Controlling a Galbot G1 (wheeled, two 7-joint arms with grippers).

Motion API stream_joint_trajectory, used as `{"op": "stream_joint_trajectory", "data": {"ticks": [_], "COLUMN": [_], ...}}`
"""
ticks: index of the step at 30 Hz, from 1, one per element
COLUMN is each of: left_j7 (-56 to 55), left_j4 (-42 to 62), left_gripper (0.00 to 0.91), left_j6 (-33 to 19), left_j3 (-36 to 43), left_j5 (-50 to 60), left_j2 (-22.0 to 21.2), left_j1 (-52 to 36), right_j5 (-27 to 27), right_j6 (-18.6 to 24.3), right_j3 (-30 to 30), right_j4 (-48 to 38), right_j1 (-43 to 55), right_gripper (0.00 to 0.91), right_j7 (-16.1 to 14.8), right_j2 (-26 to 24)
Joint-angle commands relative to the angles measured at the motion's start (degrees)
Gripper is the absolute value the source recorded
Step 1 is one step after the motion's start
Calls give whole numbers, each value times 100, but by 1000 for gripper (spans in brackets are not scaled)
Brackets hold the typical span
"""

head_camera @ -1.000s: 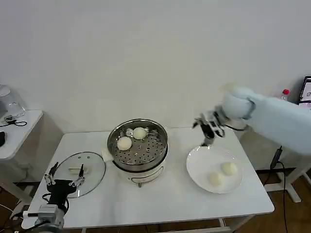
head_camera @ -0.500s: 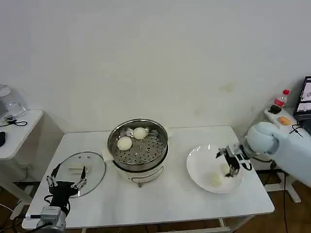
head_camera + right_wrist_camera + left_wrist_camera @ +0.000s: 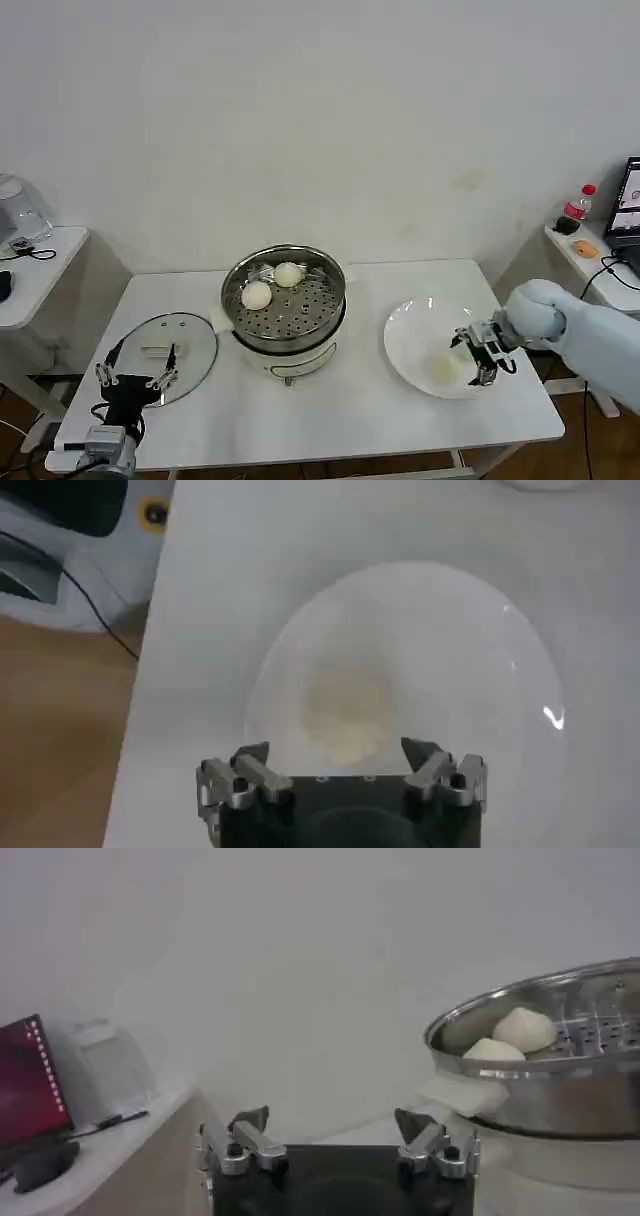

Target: Take steamed baozi put them in steamer then cover it.

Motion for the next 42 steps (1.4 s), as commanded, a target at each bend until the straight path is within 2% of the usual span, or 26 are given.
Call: {"op": "stream_joint_trajectory", "data": {"ticks": [1,11,14,19,21,23,25,34,42], "left_j7": [0,0,-1,-2,-2,-3,-4,-4,-4], "left_j4": [36,73,79,67,69,65,59,47,49], "left_gripper": [907,907,907,907,907,907,907,907,907], "left_j6": [2,0,-2,-1,-1,0,-1,1,2], "left_j3": [-22,-34,-34,-34,-28,-22,-21,-26,-27], "left_j5": [7,2,4,2,5,6,6,-4,-16], "left_j2": [7,-20,-27,-38,-44,-48,-48,-34,-17], "left_j1": [-10,-26,-27,-30,-32,-32,-34,-37,-48], "right_j5": [-111,-140,-152,-145,-151,-149,-126,-36,484], "right_j6": [42,4,-17,-70,-81,-97,-96,-46,31], "right_j3": [116,47,45,17,15,15,14,4,-289], "right_j4": [-599,-772,-797,-765,-754,-735,-705,-590,-782], "right_j1": [-209,-186,-177,-164,-163,-154,-140,245,1892], "right_gripper": [907,907,877,736,715,615,584,595,605], "right_j7": [115,142,142,106,71,46,3,-215,-322], "right_j2": [516,836,875,871,852,825,788,585,731]}}
